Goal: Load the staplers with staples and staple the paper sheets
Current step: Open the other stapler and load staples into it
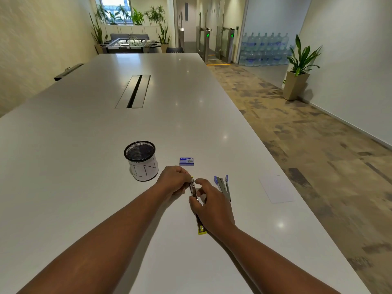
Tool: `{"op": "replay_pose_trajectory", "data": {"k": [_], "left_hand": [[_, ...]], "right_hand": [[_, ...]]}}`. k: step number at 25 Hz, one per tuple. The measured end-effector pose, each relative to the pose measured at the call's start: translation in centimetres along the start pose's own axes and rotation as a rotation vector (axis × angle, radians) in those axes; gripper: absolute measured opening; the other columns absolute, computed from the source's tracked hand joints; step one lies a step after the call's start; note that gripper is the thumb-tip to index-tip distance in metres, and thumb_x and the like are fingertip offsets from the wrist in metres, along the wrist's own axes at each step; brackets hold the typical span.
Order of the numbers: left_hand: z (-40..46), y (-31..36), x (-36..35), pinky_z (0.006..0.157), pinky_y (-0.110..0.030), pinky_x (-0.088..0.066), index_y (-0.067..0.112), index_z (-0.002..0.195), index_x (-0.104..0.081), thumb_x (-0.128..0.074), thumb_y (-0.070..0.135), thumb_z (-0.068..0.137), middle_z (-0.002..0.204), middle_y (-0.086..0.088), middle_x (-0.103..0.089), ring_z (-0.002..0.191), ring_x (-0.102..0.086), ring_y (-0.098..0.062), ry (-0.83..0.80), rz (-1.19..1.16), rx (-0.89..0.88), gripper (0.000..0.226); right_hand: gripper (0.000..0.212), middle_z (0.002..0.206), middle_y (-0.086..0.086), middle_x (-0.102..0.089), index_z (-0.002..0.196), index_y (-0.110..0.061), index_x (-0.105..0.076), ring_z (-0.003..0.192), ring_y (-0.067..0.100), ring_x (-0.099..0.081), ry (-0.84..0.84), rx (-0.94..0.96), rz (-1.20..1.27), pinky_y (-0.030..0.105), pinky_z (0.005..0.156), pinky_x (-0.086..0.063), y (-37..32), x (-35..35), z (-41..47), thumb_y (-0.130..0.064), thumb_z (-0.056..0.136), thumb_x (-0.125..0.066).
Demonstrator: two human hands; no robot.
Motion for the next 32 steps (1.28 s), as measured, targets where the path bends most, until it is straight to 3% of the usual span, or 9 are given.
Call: {"op": "replay_pose_trajectory", "data": {"k": [4, 9, 11, 15, 19, 23, 25, 27, 32], "left_hand": [[0.2, -0.5, 0.0, 0.038, -0.019, -0.036, -0.004, 0.078, -0.07, -0.067, 0.001, 0.078, 0.054, -0.013, -0.062, 0.034, -0.046, -0.018, -0.017, -0.068, 0.021, 0.005], [-0.2, -1.2, -0.2, 0.044, -0.023, -0.037, -0.005, 0.079, -0.069, -0.067, 0.002, 0.075, 0.058, -0.016, -0.061, 0.041, -0.046, -0.019, -0.031, -0.211, 0.015, 0.008], [-0.5, -1.4, -0.1, 0.046, -0.024, -0.039, -0.002, 0.081, -0.07, -0.063, 0.003, 0.077, 0.06, -0.014, -0.061, 0.047, -0.048, -0.018, -0.004, -0.204, -0.031, 0.009], [-1.4, -1.6, 0.4, 0.048, -0.025, -0.044, 0.002, 0.086, -0.07, -0.055, 0.0, 0.088, 0.057, -0.009, -0.057, 0.051, -0.05, -0.016, 0.066, -0.231, -0.118, 0.015], [-2.4, -2.0, 0.8, 0.054, -0.028, -0.049, 0.005, 0.085, -0.071, -0.056, 0.003, 0.09, 0.06, -0.007, -0.064, 0.056, -0.057, -0.018, 0.101, -0.188, -0.165, 0.016], [-3.6, -2.3, 0.2, 0.07, -0.038, -0.054, 0.003, 0.086, -0.07, -0.068, 0.023, 0.081, 0.073, -0.014, -0.068, 0.069, -0.063, -0.022, 0.036, -0.172, -0.176, 0.021], [-4.2, -2.6, -0.5, 0.06, -0.036, -0.047, -0.01, 0.092, -0.062, -0.072, 0.02, 0.078, 0.071, -0.018, -0.058, 0.062, -0.054, -0.024, -0.097, -0.405, -0.123, 0.034], [-4.7, -2.6, -0.8, 0.061, -0.036, -0.046, -0.009, 0.092, -0.064, -0.072, 0.01, 0.078, 0.074, -0.019, -0.057, 0.062, -0.052, -0.026, -0.176, -0.508, -0.101, 0.025], [-5.2, -3.5, 0.2, 0.068, -0.038, -0.055, 0.006, 0.105, -0.066, -0.068, 0.008, 0.081, 0.081, -0.02, -0.07, 0.07, -0.064, -0.029, -0.025, -0.592, -0.054, 0.024]], "right_hand": [[0.022, 0.089, -0.007, -0.055, 0.111, -0.032, -0.063, 0.075, 0.014, -0.057, -0.055, 0.092, -0.162, 0.033, 0.065, -0.049, -0.9, -0.7, 0.0, -0.039, 0.094, -0.049], [0.018, 0.08, -0.003, -0.048, 0.097, -0.025, -0.058, 0.069, 0.019, -0.054, -0.062, 0.092, -0.234, 0.038, 0.063, -0.049, -1.3, -0.7, 0.3, -0.037, 0.093, -0.046], [0.023, 0.08, -0.005, -0.051, 0.11, -0.032, -0.054, 0.072, 0.016, -0.054, -0.057, 0.07, -0.167, 0.037, 0.064, -0.048, -1.2, -0.4, 0.1, -0.044, 0.091, -0.047], [0.066, 0.08, -0.011, -0.062, 0.138, -0.035, -0.037, 0.077, 0.013, -0.061, -0.089, -0.009, -0.138, 0.031, 0.063, -0.044, -1.2, -0.5, 0.1, -0.054, 0.077, -0.054], [0.064, 0.065, -0.006, -0.059, 0.135, -0.036, -0.038, 0.065, 0.014, -0.062, -0.127, -0.053, -0.127, 0.032, 0.059, -0.049, -1.1, -0.6, 0.3, -0.036, 0.073, -0.054], [0.068, 0.061, -0.011, -0.054, 0.14, -0.038, -0.041, 0.06, 0.008, -0.056, -0.068, -0.067, 0.043, 0.031, 0.059, -0.048, -0.8, 0.1, -0.5, -0.035, 0.073, -0.057], [0.065, 0.07, -0.014, -0.057, 0.137, -0.041, -0.042, 0.064, 0.007, -0.057, -0.015, -0.004, 0.097, 0.032, 0.058, -0.05, -1.1, 0.5, -1.2, -0.04, 0.075, -0.058], [0.062, 0.079, -0.016, -0.059, 0.136, -0.041, -0.042, 0.066, 0.008, -0.059, -0.002, 0.052, 0.121, 0.033, 0.059, -0.054, -1.6, 0.7, -1.6, -0.045, 0.076, -0.058], [0.063, 0.091, -0.017, -0.061, 0.134, -0.044, -0.043, 0.062, 0.007, -0.058, -0.061, 0.116, 0.229, 0.021, 0.058, -0.049, -2.2, 0.7, -2.3, -0.039, 0.076, -0.067]]}}
Point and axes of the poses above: each hand's wrist, its own z-axis towards the middle knuckle, its own x-axis out of the back of the hand, y = z × x, the point moved 7 cm from there along z, towards the middle knuckle
